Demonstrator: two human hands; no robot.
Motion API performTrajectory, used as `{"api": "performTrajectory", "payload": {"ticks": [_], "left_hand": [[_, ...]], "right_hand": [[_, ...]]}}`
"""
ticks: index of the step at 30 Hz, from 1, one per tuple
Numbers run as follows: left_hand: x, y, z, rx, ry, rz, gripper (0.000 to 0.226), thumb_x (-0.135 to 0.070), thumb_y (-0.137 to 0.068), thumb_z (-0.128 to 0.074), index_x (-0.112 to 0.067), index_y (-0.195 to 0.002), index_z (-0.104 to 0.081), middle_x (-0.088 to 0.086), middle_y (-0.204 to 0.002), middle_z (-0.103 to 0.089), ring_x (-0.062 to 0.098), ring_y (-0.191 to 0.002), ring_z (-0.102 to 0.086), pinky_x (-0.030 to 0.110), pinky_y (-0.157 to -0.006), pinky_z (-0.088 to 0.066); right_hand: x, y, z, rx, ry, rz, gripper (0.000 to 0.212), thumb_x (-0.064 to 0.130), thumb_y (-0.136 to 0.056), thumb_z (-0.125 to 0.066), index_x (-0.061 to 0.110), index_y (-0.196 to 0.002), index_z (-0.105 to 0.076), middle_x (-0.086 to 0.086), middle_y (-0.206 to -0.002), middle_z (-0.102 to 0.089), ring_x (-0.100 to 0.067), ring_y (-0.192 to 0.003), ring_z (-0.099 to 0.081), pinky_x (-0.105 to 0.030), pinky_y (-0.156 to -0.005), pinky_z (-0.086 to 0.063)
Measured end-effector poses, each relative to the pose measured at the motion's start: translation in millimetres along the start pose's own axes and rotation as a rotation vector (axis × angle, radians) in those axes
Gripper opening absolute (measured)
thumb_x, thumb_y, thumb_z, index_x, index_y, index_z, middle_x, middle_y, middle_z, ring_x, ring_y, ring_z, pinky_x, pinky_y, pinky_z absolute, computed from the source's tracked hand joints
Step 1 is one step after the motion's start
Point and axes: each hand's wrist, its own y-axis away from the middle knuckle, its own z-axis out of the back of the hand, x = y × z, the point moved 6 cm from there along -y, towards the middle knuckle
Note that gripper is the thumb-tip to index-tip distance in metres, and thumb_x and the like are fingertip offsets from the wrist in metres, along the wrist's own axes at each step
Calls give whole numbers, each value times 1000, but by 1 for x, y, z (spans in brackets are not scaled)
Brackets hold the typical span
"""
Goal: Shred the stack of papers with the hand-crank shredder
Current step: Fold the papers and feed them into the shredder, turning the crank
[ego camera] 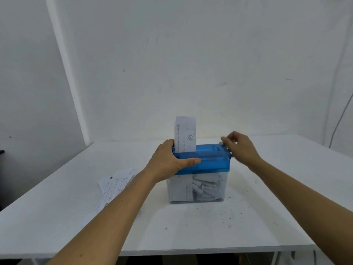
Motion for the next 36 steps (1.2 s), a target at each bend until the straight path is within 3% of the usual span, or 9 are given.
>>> {"api": "performTrajectory", "payload": {"ticks": [4,7,10,13,20,26,29,32,36], "left_hand": [[-1,2,2,-7,9,-2,101,-76,-52,-75,-30,-135,-42,-15,-126,-48,14,-108,-50,19,-73,-50],[-2,3,2,-8,15,-11,93,-71,-59,-79,-30,-135,-43,-12,-130,-51,13,-111,-51,25,-82,-53],[-4,2,3,11,4,-22,96,-71,-59,-78,-29,-138,-44,-8,-134,-53,16,-117,-53,31,-90,-56],[-6,2,3,28,-28,-19,100,-76,-54,-74,-30,-137,-43,-9,-131,-53,14,-114,-54,28,-85,-56],[-11,5,6,41,3,-36,97,-71,-57,-78,-29,-137,-45,-9,-132,-56,12,-114,-57,31,-93,-55],[-12,5,6,59,15,-34,83,-60,-69,-82,-29,-136,-45,-7,-133,-56,14,-116,-57,32,-94,-55],[-11,6,6,44,26,-31,86,-59,-69,-82,-28,-139,-43,-7,-135,-54,15,-118,-55,26,-91,-53],[-10,5,4,34,32,-28,87,-60,-67,-82,-28,-139,-43,-6,-135,-53,15,-117,-54,24,-88,-53],[-9,5,5,26,36,-22,88,-63,-64,-80,-29,-136,-43,-6,-133,-53,15,-117,-54,22,-84,-54]], "right_hand": [[-30,23,-17,177,128,-92,19,21,-104,-47,7,-95,-58,-12,-91,-68,-22,-74,-66,-32,-68,-57],[-43,48,-18,319,150,-115,34,30,-107,-40,6,-103,-64,-14,-91,-70,-22,-74,-68,-33,-72,-59],[-41,70,-9,461,150,-170,50,40,-108,-32,7,-86,-63,-9,-73,-66,-18,-65,-65,-33,-73,-59],[-23,78,7,547,212,-124,61,47,-106,-28,8,-74,-62,-4,-63,-65,-16,-62,-65,-35,-75,-56],[20,75,37,774,438,72,41,49,-92,-63,15,-70,-69,-1,-64,-68,-6,-59,-57,-19,-67,-44],[54,33,57,597,58,122,41,41,-90,-63,3,-76,-67,-7,-68,-63,-12,-63,-57,-21,-66,-50],[43,5,48,428,0,97,39,47,-86,-67,10,-98,-71,0,-76,-67,-16,-73,-64,-31,-76,-57],[24,-13,32,238,-70,60,36,41,-89,-70,16,-113,-60,-1,-98,-71,-16,-87,-69,-29,-71,-58],[-2,-12,0,133,-129,19,22,31,-95,-65,10,-98,-60,-7,-95,-66,-15,-81,-65,-22,-62,-54]]}}
